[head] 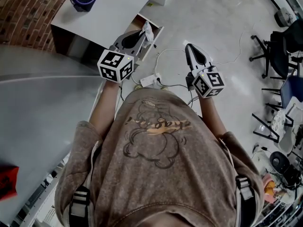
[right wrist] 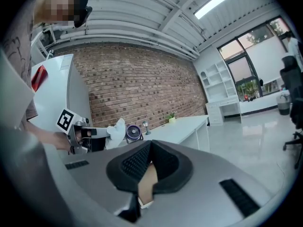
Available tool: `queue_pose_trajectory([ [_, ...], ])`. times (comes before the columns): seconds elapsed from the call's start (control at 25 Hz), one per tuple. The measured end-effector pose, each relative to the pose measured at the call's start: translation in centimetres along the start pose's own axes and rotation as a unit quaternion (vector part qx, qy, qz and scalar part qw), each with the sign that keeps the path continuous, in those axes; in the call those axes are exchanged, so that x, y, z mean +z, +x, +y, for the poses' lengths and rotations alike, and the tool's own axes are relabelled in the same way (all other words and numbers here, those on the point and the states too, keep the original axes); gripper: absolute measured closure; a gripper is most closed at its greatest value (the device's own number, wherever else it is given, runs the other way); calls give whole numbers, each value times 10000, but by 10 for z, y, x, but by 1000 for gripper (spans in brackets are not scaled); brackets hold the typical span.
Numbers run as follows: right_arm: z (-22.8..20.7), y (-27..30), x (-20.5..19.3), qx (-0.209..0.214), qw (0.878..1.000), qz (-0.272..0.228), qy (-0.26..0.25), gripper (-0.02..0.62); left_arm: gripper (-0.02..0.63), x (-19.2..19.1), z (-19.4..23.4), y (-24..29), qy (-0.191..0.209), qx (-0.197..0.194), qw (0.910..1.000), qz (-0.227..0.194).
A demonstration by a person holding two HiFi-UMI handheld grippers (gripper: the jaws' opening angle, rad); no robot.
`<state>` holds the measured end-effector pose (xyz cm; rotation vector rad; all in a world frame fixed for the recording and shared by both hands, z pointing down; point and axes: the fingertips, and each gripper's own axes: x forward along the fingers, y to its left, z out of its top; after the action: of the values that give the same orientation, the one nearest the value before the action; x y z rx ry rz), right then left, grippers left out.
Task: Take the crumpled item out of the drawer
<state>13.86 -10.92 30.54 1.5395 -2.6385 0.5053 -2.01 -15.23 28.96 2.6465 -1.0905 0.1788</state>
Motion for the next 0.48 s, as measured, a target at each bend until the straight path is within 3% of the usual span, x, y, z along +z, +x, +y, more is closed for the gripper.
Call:
queue_pose_trajectory([
  [0.48, 8, -6, -3, 51, 9999, 69, -74, 598, 577, 2, -10, -9, -71, -18, 9999, -146],
])
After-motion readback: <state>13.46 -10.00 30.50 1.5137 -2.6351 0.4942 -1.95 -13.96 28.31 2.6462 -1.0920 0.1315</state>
